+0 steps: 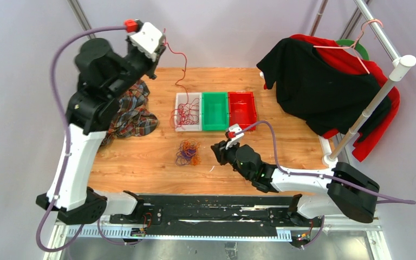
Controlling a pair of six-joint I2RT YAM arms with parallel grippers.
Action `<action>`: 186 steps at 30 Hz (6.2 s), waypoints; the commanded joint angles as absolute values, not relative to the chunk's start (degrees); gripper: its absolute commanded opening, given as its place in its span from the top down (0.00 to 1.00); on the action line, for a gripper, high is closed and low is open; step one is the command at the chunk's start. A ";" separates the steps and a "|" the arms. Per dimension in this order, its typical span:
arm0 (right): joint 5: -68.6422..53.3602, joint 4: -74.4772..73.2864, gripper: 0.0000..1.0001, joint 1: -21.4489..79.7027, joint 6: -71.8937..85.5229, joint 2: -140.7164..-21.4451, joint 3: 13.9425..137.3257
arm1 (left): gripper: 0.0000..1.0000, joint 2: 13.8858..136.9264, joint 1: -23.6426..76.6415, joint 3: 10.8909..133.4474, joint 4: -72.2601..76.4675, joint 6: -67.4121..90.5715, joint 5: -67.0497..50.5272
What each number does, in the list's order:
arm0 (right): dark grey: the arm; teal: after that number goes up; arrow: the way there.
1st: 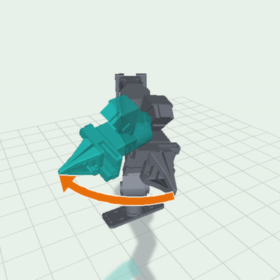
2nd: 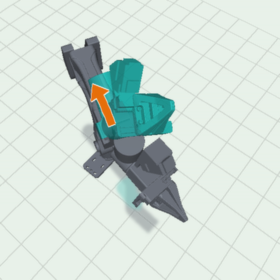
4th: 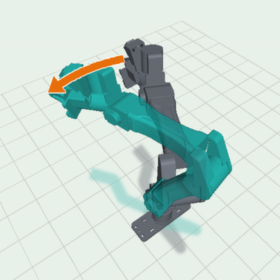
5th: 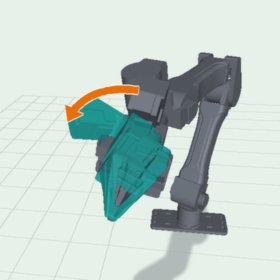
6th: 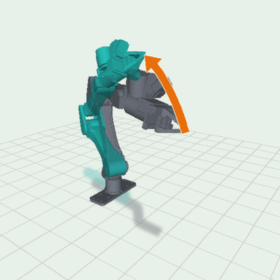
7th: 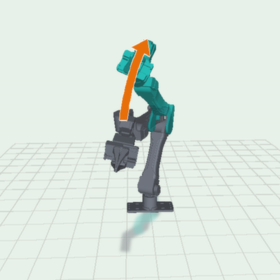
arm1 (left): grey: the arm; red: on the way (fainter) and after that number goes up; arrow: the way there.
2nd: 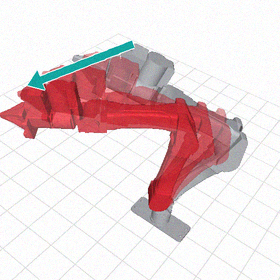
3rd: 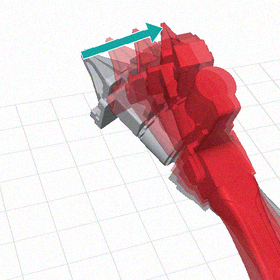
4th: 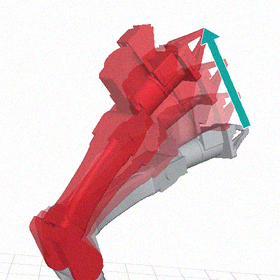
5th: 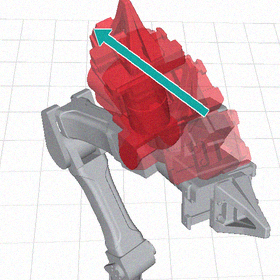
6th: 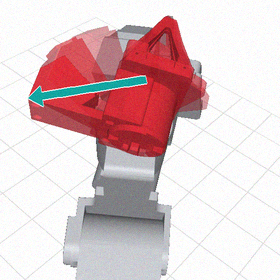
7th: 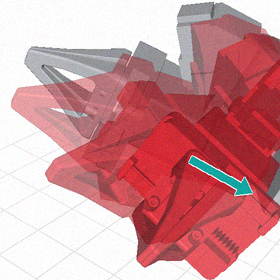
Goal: Untangle the cables
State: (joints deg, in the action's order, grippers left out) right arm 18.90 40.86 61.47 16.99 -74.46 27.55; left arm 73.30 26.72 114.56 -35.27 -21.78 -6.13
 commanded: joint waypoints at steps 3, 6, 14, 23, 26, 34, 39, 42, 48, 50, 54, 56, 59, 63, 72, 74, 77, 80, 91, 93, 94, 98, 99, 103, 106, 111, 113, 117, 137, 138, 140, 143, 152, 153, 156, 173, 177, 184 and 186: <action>26.09 37.58 0.81 61.37 15.49 -69.13 25.34 | 0.99 76.02 27.07 107.35 -28.84 -26.95 -2.05; 28.82 36.12 0.81 60.95 15.03 -66.29 24.42 | 0.99 77.49 27.00 102.40 -25.48 -30.12 -0.41; 31.88 32.17 0.81 58.82 14.29 -59.25 21.80 | 0.99 84.45 26.66 101.86 -22.47 -31.90 1.50; 30.91 31.64 0.85 57.67 14.92 -58.83 21.25 | 0.99 89.40 26.46 118.17 -25.12 -27.82 0.45; 30.68 31.72 0.85 57.66 15.28 -59.22 21.29 | 0.99 88.45 26.46 118.71 -25.40 -27.51 0.25; 30.93 31.73 0.85 57.66 15.37 -59.95 21.28 | 0.99 84.24 26.46 106.63 -23.22 -29.50 0.49; 31.22 31.60 0.85 57.48 15.28 -59.88 20.76 | 0.99 85.10 26.33 100.29 -19.80 -32.32 2.93; 31.35 31.24 0.86 57.36 15.37 -59.55 20.36 | 0.99 87.30 25.76 99.79 -18.87 -33.80 4.30; 31.38 30.87 0.86 56.83 15.52 -59.04 19.83 | 0.99 90.41 24.13 100.41 -16.67 -35.47 6.16; 31.17 30.85 0.86 56.70 15.62 -59.35 19.94 | 0.99 90.76 23.96 100.23 -15.54 -36.46 7.11; 30.64 30.94 0.87 56.46 15.65 -60.33 20.52 | 0.99 90.67 23.88 98.89 -14.10 -37.64 7.62; 30.46 30.98 0.87 56.45 15.60 -60.75 20.77 | 0.99 89.96 23.84 97.07 -15.77 -36.89 6.09; 30.50 31.19 0.88 56.18 15.56 -61.12 21.28 | 0.99 89.21 24.28 92.77 -23.38 -34.99 1.67; 30.19 31.20 0.88 55.69 15.37 -61.19 21.75 | 0.99 88.43 25.52 83.33 -23.77 -34.34 2.13; 28.78 30.32 0.89 53.90 15.29 -62.46 22.69 | 1.00 90.00 25.44 77.07 -26.24 -36.69 4.54; 28.51 30.32 0.89 53.51 15.28 -62.85 22.92 | 1.00 90.30 25.40 77.13 -29.37 -36.61 1.85; 28.06 30.04 0.89 53.17 15.25 -63.21 23.56 | 1.00 91.71 25.40 78.20 -35.33 -36.24 -1.66; 27.80 29.71 0.89 52.86 15.09 -63.32 23.84 | 0.99 91.24 25.41 77.11 -38.20 -36.41 -1.90; 22.37 31.86 0.86 49.51 15.86 -68.63 27.89 | 0.99 78.94 25.32 66.08 -41.94 -37.23 -5.68; 19.56 31.63 0.85 47.69 16.39 -71.54 31.30 | 0.99 78.87 25.32 65.63 -41.09 -37.22 -5.79; 18.38 31.54 0.85 46.99 16.73 -72.86 32.96 | 0.99 79.17 25.31 65.64 -40.21 -37.14 -5.76; 14.71 32.83 0.82 44.73 17.45 -79.55 41.14 | 1.00 84.37 25.36 70.21 -38.47 -35.69 -6.29; 14.02 32.91 0.82 44.09 17.56 -81.46 43.53 | 1.00 86.16 25.32 71.45 -39.16 -35.40 -6.66; 8.74 33.22 0.80 40.72 20.08 -92.10 54.87 | 0.99 90.52 25.26 75.89 -42.33 -34.95 -9.00; 4.91 32.57 0.81 39.06 21.82 -101.09 65.52 | 1.00 87.86 24.71 72.87 -39.78 -35.11 -11.35; -1.14 34.20 0.80 36.60 29.32 -115.14 78.84 | 0.99 82.75 23.62 69.75 -38.82 -35.42 -16.46; -3.72 34.98 0.79 36.02 31.97 -120.97 83.42 | 0.99 81.77 23.27 69.60 -39.42 -35.54 -17.62; -8.21 34.61 0.77 35.99 33.14 -127.06 91.27 | 1.00 81.27 22.45 70.01 -40.52 -35.51 -19.07; -2.65 33.97 0.80 39.42 21.19 -118.60 76.40 | 1.00 97.17 18.19 77.57 -21.84 -28.36 -9.76; -2.50 35.31 0.79 39.38 21.70 -117.34 74.89 | 0.99 98.52 18.19 78.55 -21.69 -28.12 -9.69; -1.96 37.22 0.75 39.32 22.08 -114.80 72.31 | 0.99 100.68 18.19 80.36 -21.21 -27.20 -9.58; -1.14 38.93 0.73 39.06 23.61 -110.76 68.02 | 0.99 103.14 18.19 82.43 -21.73 -26.05 -10.34; 4.62 48.26 0.70 38.23 29.64 -97.60 46.08 | 1.00 107.82 18.37 81.70 -22.63 -23.53 -13.67; 4.85 49.07 0.71 38.23 29.90 -96.52 44.23 | 1.00 107.92 18.49 81.22 -22.15 -23.44 -13.83; 6.15 50.03 0.71 38.23 30.14 -94.09 39.26 | 0.99 106.67 19.01 78.10 -19.54 -24.29 -12.90; 7.90 47.20 0.63 38.37 27.50 -83.81 33.64 | 0.20 97.39 18.03 85.22 -34.69 -27.84 -16.66; 8.24 45.72 0.62 39.01 26.54 -82.23 33.66 | 0.12 94.18 17.93 86.52 -40.08 -30.17 -19.44; 8.14 44.40 0.62 40.50 25.89 -80.77 33.23 | 0.09 87.60 18.01 78.30 -49.29 -36.87 -27.94; 8.02 44.45 0.62 40.98 25.97 -80.78 32.90 | 0.11 85.82 18.48 73.86 -49.35 -37.74 -29.45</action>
State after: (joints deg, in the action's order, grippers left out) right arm 7.16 45.01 39.57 27.03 -81.93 34.04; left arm 88.33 18.04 80.47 -43.51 -33.58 -23.70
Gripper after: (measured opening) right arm 0.384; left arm 0.905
